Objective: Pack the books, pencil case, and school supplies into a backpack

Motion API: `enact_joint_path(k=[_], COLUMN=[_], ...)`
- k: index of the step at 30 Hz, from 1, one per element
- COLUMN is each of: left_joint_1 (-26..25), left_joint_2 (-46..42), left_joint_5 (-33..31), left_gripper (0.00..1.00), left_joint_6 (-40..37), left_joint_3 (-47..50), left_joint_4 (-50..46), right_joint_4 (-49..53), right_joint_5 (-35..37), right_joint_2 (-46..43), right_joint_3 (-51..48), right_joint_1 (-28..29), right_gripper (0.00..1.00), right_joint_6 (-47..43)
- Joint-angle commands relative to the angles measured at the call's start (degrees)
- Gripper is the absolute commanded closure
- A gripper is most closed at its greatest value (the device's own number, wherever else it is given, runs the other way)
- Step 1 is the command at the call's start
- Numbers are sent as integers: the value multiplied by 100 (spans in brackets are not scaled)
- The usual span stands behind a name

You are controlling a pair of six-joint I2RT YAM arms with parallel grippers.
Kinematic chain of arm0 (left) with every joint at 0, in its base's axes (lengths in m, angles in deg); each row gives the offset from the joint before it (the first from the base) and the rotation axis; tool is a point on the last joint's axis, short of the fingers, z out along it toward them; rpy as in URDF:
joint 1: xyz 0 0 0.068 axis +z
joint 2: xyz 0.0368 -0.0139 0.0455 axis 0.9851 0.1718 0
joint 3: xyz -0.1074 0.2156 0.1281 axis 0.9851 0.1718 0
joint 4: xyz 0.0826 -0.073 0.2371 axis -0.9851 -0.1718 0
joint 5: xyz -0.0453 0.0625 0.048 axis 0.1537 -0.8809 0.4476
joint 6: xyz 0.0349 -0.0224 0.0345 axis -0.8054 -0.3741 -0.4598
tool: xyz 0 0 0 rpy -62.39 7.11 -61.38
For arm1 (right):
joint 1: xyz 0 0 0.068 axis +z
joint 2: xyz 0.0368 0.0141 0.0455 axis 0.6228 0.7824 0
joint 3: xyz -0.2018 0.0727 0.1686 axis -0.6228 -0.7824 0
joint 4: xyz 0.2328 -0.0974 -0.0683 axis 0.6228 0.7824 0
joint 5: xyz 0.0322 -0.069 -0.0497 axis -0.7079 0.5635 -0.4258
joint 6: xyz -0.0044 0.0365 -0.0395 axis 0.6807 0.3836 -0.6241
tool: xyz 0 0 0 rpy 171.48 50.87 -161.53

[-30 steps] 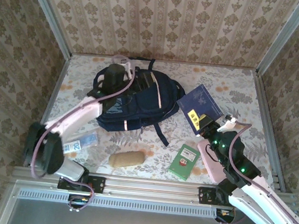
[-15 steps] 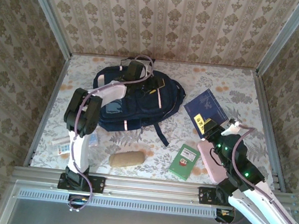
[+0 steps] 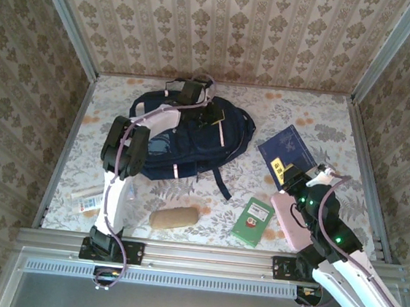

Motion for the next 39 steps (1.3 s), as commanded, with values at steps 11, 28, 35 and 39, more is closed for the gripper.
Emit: enact_joint_path(k=[11, 28, 35, 39], left_joint_1=[-49, 935, 994, 995], left_joint_2=[-1325, -3389, -3350, -3293], left_joint_5=[749, 3195, 3594, 3665], left_gripper=[100, 100, 100, 100], left_joint_6=[-2098, -1827, -1519, -1415], left_joint_3=[-1611, -591, -555, -591], left_joint_4=[-3149, -2328, -1888, -1804], right_joint_4=[792, -273, -1330, -1507], right_joint_5=[-611, -6144, -5994, -5854], right_joint_2=[902, 3694, 4567, 5267], right_joint_3=[1396, 3029, 3098, 3339], right_joint_1=[-199, -1655, -1229, -887], right_gripper=[100, 100, 100, 100], right_joint_6=[-872, 198, 659, 703])
